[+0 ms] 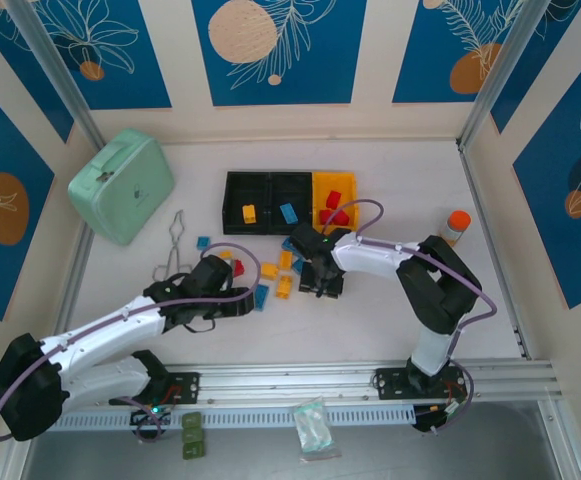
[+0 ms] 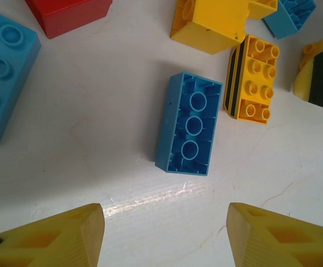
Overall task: Sort the legos into containers by color
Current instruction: Pick up the lego from the center of the table.
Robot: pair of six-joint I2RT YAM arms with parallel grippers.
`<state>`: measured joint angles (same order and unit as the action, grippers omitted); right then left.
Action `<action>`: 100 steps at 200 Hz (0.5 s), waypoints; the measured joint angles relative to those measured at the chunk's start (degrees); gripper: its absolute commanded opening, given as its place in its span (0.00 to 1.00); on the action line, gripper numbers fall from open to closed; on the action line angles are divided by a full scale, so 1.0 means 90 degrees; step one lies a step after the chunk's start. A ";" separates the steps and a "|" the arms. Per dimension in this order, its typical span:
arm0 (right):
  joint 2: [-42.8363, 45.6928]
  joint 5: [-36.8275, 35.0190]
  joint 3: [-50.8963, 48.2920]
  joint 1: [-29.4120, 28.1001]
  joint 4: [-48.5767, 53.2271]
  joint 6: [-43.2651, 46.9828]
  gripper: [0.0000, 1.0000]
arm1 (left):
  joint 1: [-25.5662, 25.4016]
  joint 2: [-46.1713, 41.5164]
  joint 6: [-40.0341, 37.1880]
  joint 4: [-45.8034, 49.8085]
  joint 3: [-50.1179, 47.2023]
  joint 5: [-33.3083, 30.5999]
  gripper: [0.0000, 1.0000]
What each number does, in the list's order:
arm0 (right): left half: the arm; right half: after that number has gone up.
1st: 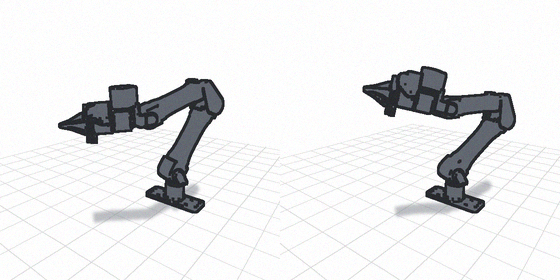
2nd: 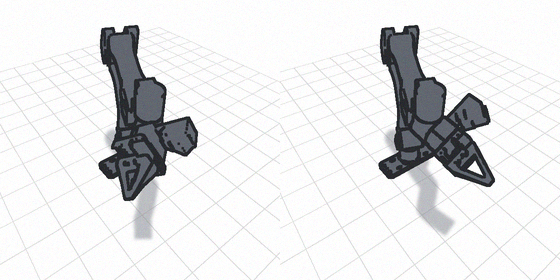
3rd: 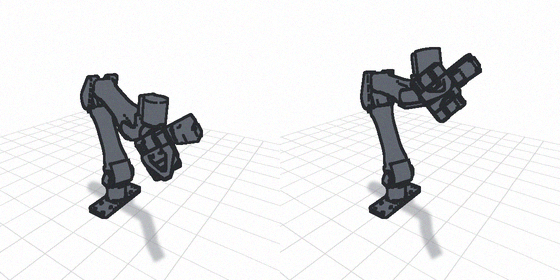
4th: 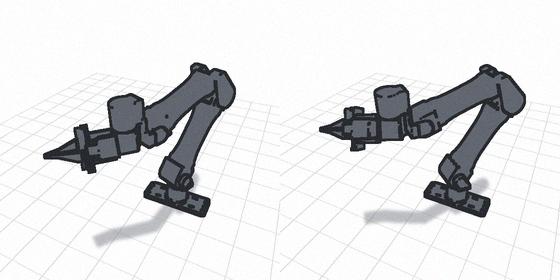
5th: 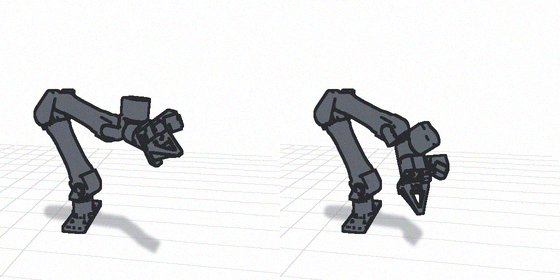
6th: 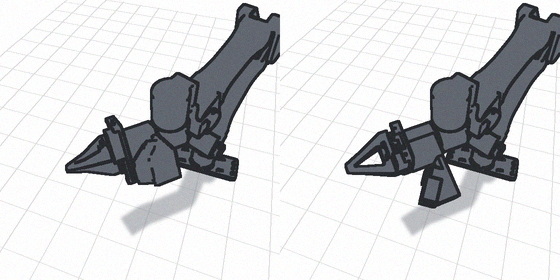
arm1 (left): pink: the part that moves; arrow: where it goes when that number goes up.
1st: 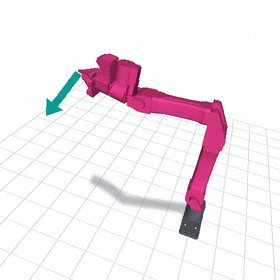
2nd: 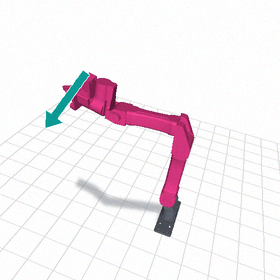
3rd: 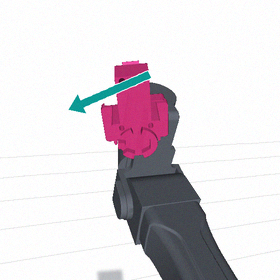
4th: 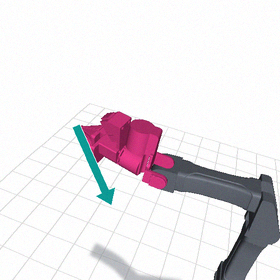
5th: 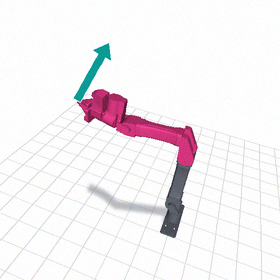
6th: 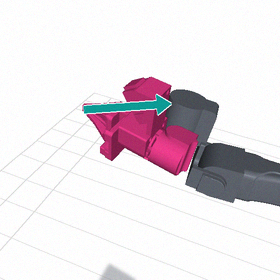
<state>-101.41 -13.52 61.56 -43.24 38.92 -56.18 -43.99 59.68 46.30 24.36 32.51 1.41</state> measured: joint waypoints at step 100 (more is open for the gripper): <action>-0.0236 0.0002 0.0367 0.0291 0.0228 0.0316 0.24 | 0.0000 0.0141 -0.0002 -0.0058 0.0000 0.0000 0.60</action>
<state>-103.53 -13.50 64.86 -40.62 40.97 -53.34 -43.99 60.95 46.28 23.83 32.51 1.41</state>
